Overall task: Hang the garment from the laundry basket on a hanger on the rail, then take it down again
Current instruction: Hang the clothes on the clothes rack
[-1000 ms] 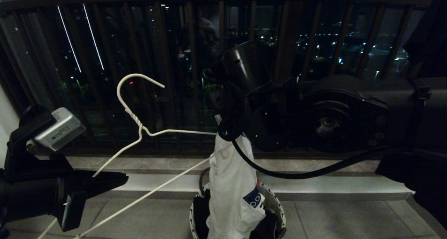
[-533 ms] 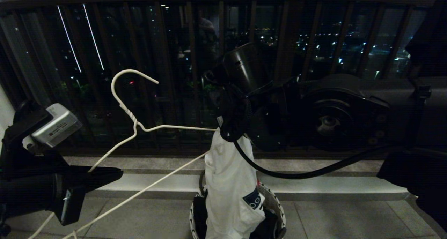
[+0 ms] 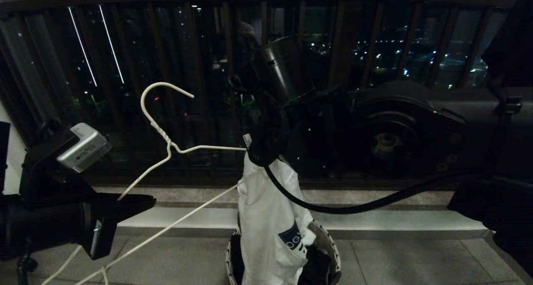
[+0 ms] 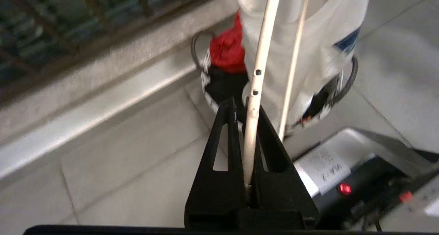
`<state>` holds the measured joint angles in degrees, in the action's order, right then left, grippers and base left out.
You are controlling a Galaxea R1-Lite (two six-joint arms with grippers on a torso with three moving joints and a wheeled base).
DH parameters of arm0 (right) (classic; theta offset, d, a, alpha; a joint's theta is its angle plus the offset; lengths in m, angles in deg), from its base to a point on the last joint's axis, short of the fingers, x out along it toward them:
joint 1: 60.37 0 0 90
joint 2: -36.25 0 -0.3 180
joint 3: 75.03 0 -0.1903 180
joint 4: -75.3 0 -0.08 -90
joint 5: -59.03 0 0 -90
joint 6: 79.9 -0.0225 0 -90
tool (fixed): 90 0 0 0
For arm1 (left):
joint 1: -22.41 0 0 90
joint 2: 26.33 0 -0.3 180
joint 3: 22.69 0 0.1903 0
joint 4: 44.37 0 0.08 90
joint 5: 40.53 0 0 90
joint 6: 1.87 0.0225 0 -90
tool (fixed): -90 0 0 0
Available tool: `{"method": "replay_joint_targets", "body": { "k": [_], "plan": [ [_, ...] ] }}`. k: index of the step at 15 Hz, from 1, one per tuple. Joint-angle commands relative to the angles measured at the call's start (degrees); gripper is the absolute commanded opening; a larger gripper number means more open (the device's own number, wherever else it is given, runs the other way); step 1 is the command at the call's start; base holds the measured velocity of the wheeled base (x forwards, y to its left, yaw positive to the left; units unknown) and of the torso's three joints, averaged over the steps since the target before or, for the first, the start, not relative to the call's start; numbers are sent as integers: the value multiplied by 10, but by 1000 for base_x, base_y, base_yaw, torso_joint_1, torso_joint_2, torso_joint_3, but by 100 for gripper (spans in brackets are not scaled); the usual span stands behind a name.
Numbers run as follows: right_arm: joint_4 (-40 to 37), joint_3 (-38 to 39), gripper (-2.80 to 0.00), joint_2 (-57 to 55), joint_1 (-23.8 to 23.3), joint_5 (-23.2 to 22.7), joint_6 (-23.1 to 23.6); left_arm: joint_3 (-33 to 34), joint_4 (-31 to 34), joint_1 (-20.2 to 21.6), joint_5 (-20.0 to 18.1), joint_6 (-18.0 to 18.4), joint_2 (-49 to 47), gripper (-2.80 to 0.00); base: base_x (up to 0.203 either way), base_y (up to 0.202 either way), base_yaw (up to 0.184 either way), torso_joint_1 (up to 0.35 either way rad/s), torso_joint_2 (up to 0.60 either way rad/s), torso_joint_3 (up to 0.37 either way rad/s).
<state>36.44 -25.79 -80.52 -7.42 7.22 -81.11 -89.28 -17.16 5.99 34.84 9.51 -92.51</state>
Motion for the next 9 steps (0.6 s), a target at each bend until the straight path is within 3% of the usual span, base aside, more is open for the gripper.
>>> {"method": "replay_joint_targets", "body": {
  "k": [1, 3, 9],
  "plan": [
    [-1, -11, -280, -12, 9, 1, 0, 25, -63, -10, 0, -3, -20, -280, 0, 0, 0, 0, 0, 0],
    [5, -13, -280, -13, 14, -3, 0, 48, -138, -23, 0, -30, -36, -280, 0, 0, 0, 0, 0, 0],
    [53, -43, -280, -31, 20, -20, 1, 110, -309, -55, 0, -66, -99, -280, 0, 0, 0, 0, 0, 0]
  ]
}}
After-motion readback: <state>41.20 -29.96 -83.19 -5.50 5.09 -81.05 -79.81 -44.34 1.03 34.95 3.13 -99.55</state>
